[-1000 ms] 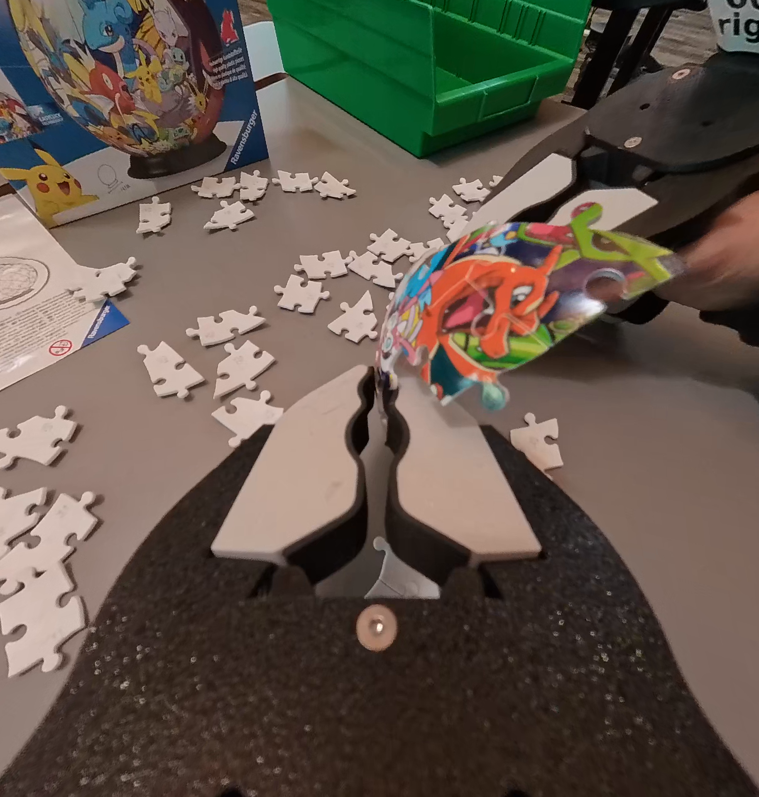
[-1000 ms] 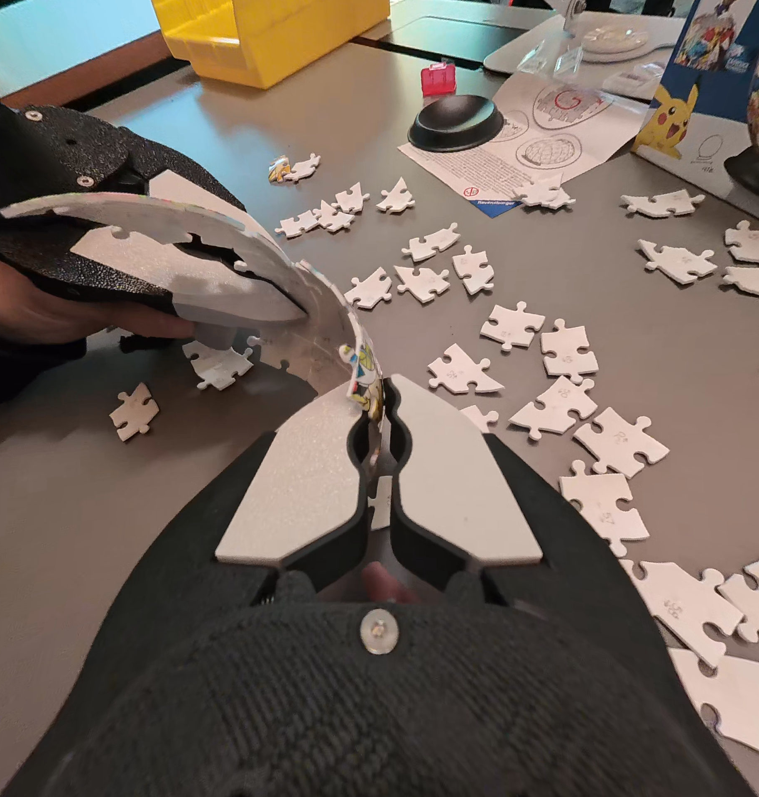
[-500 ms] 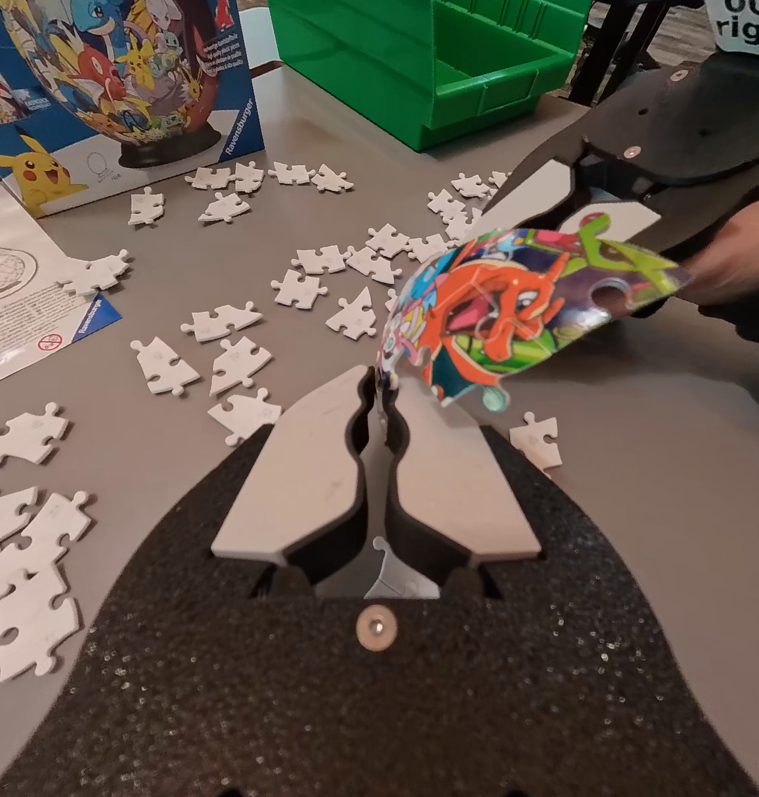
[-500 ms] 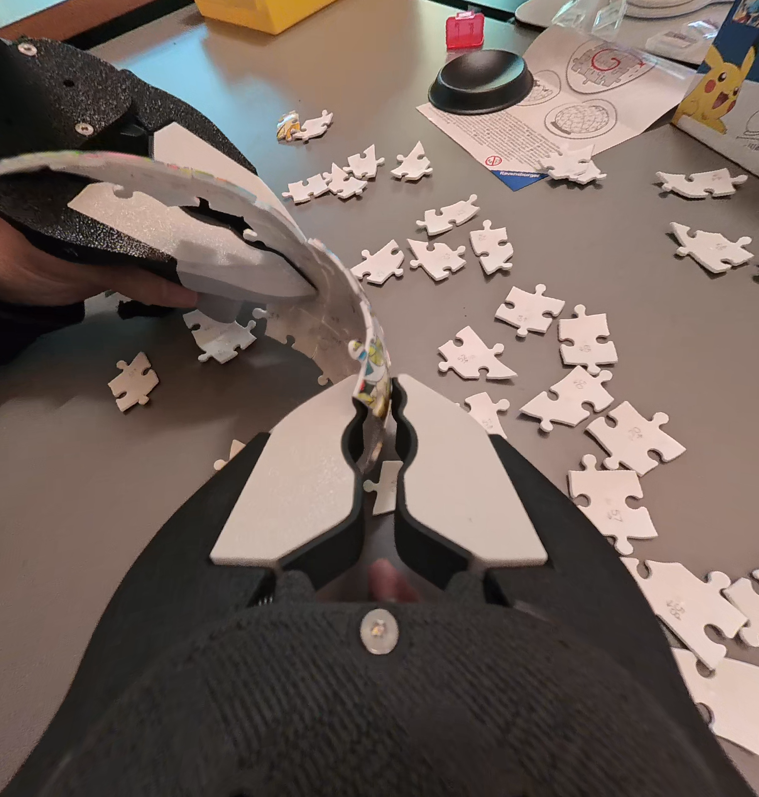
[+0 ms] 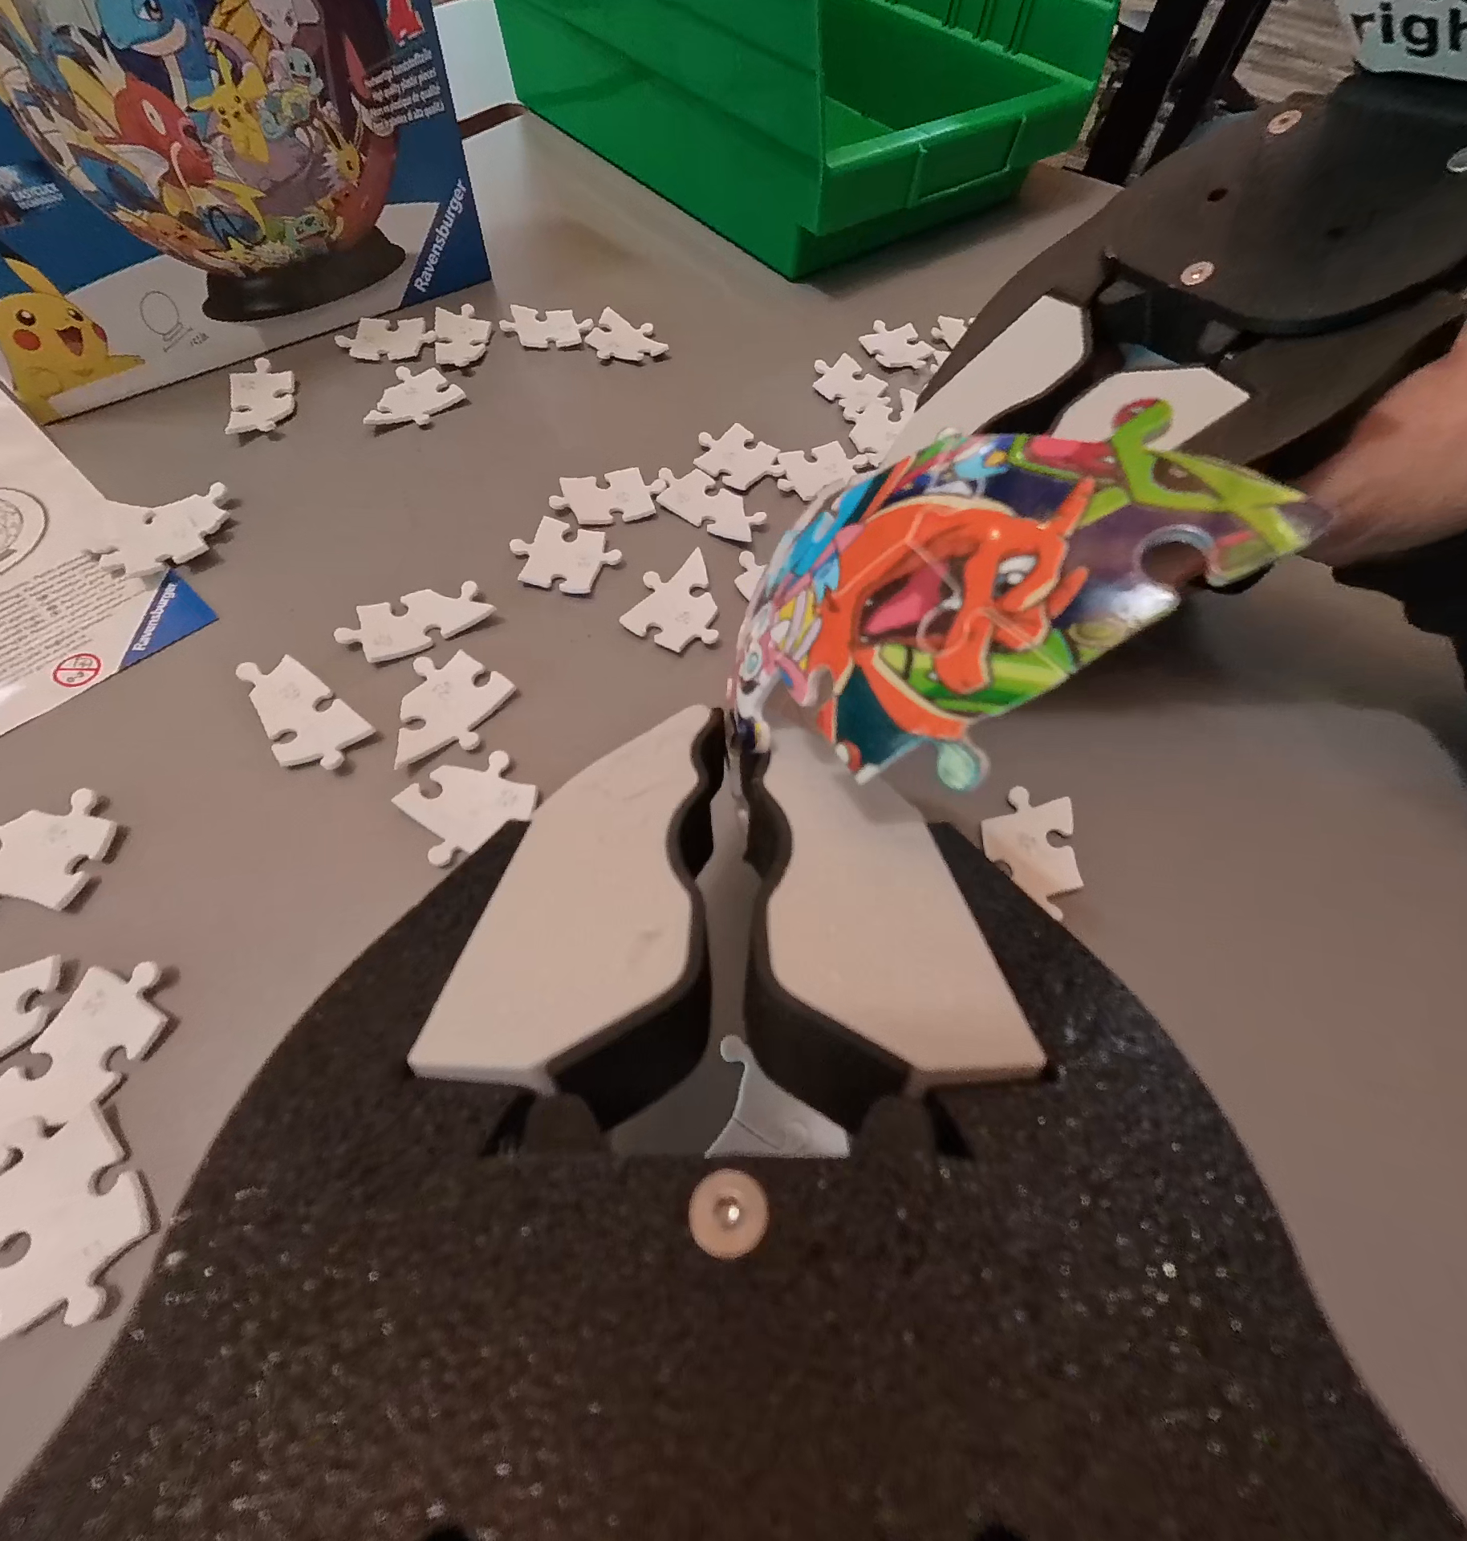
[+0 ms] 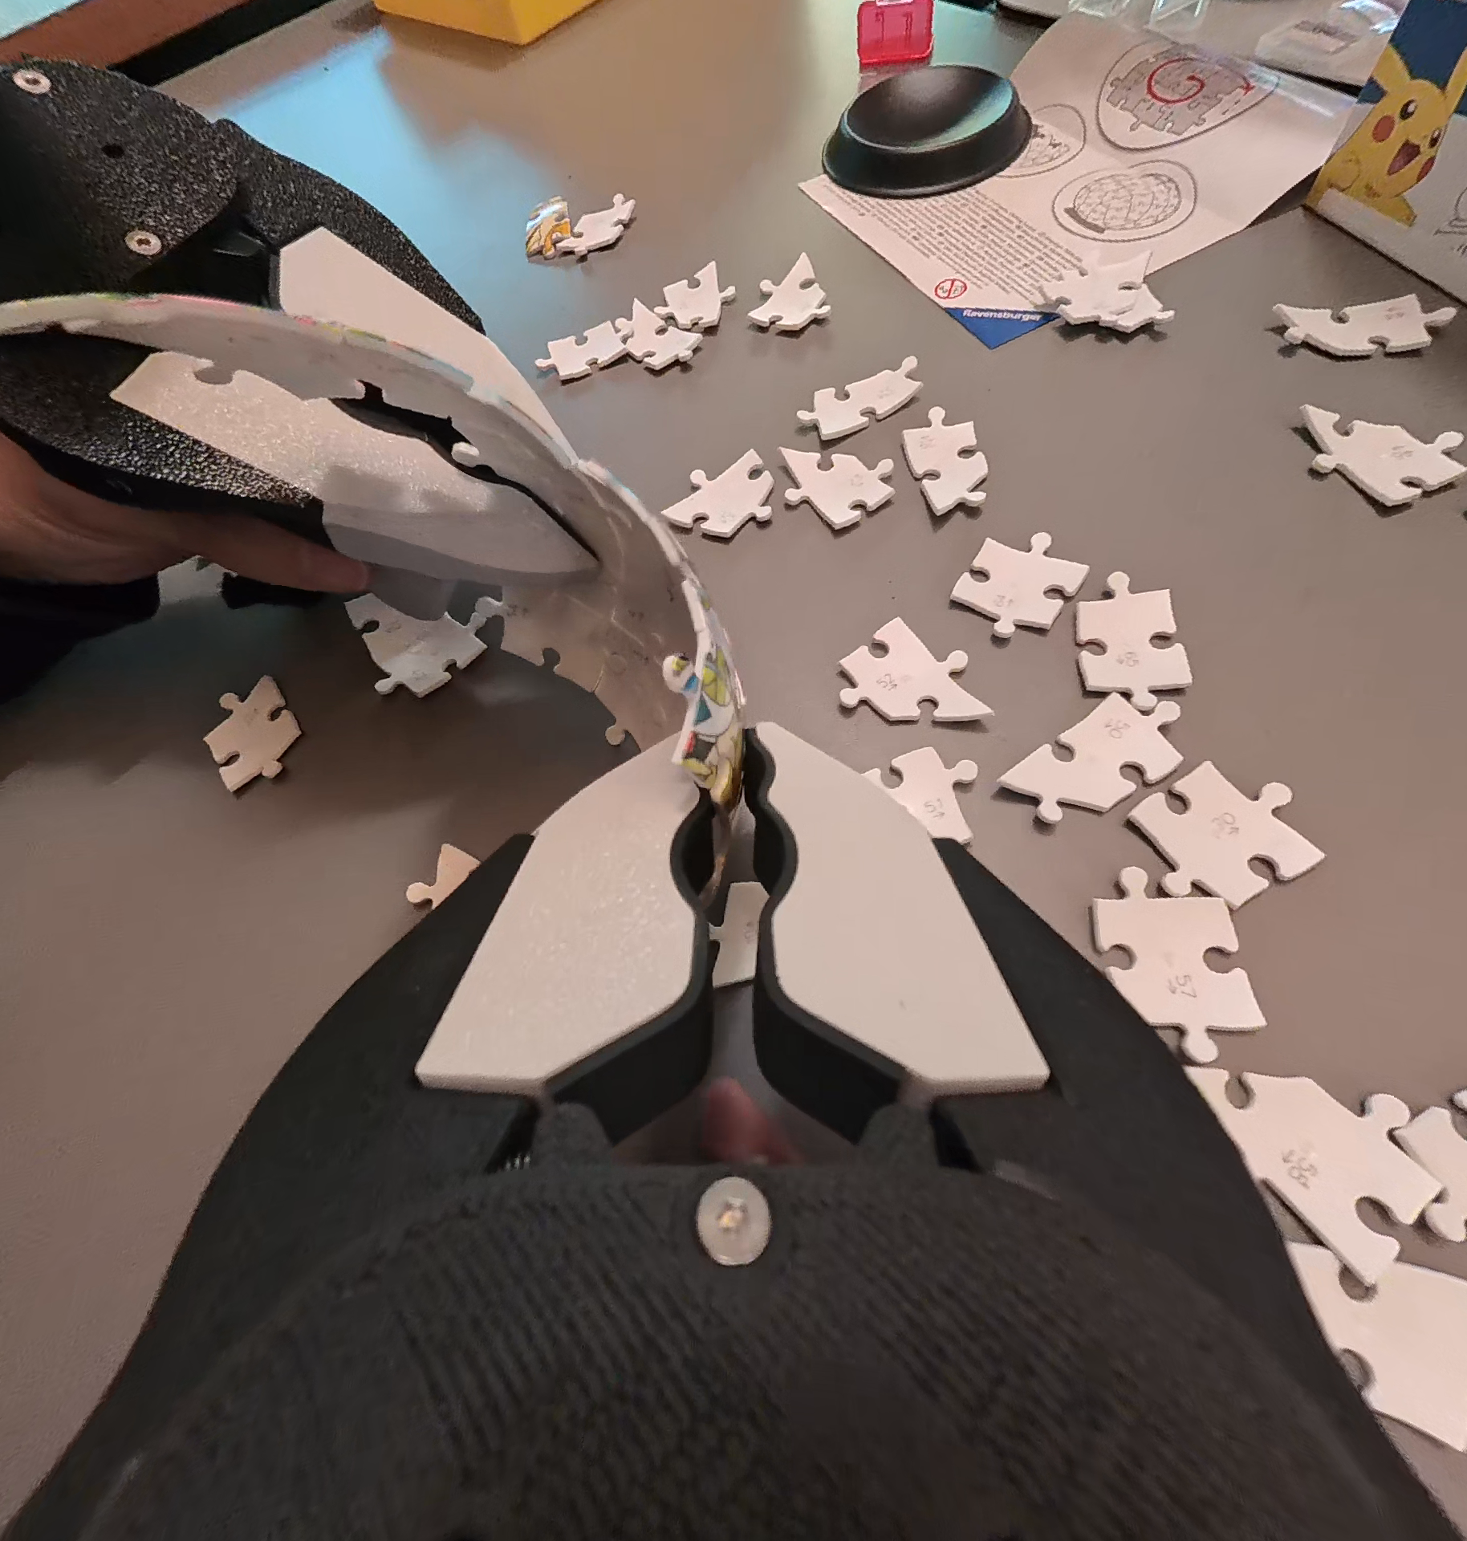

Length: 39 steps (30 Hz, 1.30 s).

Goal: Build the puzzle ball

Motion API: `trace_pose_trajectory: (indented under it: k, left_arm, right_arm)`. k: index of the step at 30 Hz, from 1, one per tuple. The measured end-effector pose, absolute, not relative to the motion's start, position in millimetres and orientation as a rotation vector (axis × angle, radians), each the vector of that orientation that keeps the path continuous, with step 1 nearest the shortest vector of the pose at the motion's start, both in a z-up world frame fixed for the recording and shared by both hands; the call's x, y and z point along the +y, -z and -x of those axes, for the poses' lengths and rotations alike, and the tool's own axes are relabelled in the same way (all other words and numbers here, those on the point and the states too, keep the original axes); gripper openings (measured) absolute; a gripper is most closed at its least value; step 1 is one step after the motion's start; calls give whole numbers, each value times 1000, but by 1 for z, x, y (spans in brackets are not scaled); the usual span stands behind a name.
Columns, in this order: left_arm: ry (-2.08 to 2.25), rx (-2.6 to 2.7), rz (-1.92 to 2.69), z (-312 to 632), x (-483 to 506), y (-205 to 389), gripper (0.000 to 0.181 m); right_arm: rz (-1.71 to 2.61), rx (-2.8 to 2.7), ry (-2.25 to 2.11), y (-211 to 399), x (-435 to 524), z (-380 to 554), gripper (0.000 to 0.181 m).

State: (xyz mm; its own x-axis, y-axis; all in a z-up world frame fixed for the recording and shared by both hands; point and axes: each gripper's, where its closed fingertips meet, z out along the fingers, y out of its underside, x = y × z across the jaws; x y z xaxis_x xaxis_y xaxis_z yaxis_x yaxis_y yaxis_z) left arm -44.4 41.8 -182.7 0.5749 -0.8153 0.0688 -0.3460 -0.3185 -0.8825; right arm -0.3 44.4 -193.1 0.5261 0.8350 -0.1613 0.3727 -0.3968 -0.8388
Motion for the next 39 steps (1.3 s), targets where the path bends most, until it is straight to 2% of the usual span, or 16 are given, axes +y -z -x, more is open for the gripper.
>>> trace_pose_trajectory:
  k: [1,5,8,17,39]
  left_arm:
    - [653,941,1902,44,42,183,2]
    - [656,941,1902,44,42,183,2]
    - [654,931,1900,46,43,182,2]
    - [663,939,1912,45,43,183,2]
    - [662,913,1956,47,48,187,2]
  right_arm:
    - [1993,-977,-765,193,44,0,4]
    - [2001,-974,-813,193,43,1,5]
    - [1957,-947,-824,186,44,-2,14]
    - [1932,-967,-752,185,45,-9,3]
    - [1947,-1000,-728,189,56,-4,3]
